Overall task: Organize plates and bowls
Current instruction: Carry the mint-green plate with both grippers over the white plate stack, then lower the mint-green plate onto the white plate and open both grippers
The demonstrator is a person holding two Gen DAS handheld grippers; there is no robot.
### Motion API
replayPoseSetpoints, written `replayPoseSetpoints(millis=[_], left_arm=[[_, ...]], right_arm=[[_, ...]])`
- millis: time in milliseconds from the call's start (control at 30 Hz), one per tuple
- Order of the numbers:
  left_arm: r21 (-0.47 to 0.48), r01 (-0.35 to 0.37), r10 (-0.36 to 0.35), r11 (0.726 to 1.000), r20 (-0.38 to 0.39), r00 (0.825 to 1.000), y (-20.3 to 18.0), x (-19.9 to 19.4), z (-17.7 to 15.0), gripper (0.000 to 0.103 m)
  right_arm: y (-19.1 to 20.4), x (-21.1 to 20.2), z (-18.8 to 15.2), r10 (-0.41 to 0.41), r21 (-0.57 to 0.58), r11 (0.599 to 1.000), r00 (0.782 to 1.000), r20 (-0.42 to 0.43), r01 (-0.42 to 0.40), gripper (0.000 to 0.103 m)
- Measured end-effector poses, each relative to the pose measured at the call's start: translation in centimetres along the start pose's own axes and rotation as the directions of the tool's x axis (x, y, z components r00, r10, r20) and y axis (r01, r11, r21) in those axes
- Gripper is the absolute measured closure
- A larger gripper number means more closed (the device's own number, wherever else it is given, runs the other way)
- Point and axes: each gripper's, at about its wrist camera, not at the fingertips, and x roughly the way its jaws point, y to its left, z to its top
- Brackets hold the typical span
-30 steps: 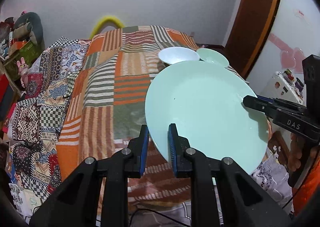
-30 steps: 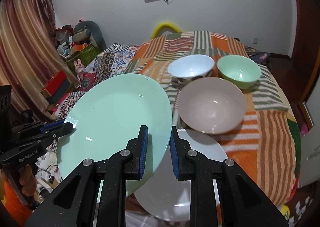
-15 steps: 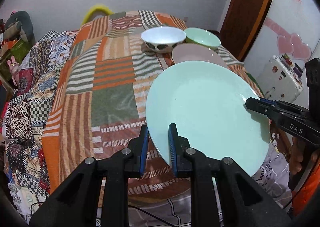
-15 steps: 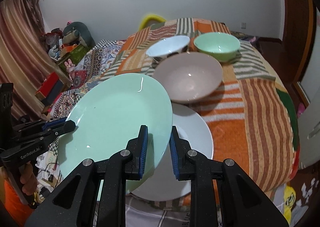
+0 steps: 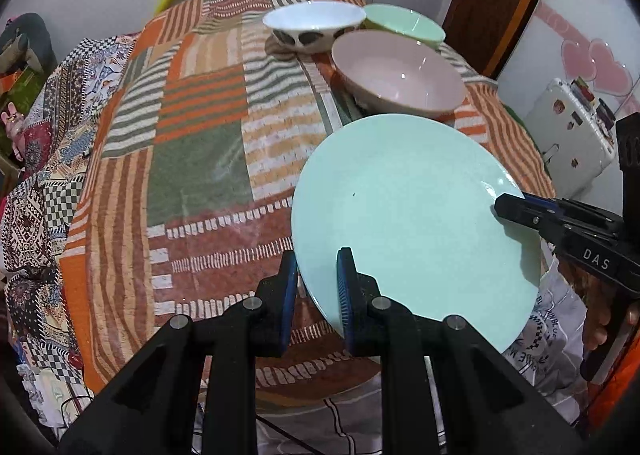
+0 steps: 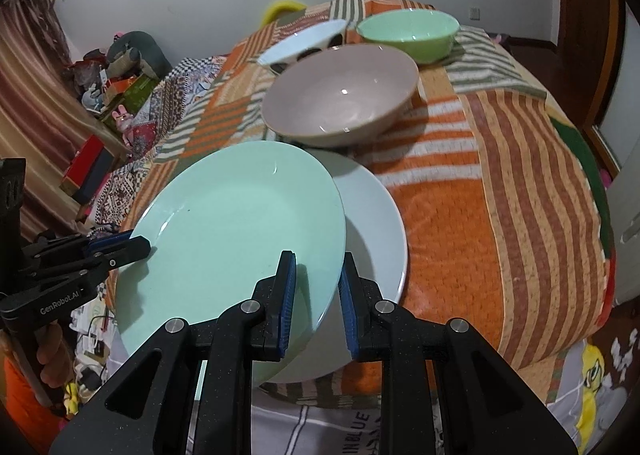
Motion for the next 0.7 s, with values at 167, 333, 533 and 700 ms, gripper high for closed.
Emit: replayPoseSetpoints(millis=[167,333,533,700], left_arm=[[0.005,-0.007,0.007,1.0,-0.029,1.0,-0.3,1.5,0.2,0.085],[0.012,-0.01,0.011,1.0,-0.054,0.999,-0.5,2.8,0.6,0.085],[0.025,-0.013,0.014,1.0,-0.067,0.998,-0.9,3.9,1.0,0.085],[0.021,-0.017,0.018,1.0,-0.073,0.997,-0.7,4.6,1.3,0.085]], right_arm=[[-0.6,0.9,-0.3,-0.005,0.022,1.0,1.0,-0.028,0.006,0.083],[-1.3,1.6,-0.4,-0.01,0.039,0.999,0.999,-0.047,0.012,0.083],[-2.0,1.9,-0.4,-0.02,0.055,0.998,0.998,-0.057,0.023,0.083],[-1.8,2.0,-0.2,-0.021,0.048,0.999,0.998,-0.056,0.023,0.083]])
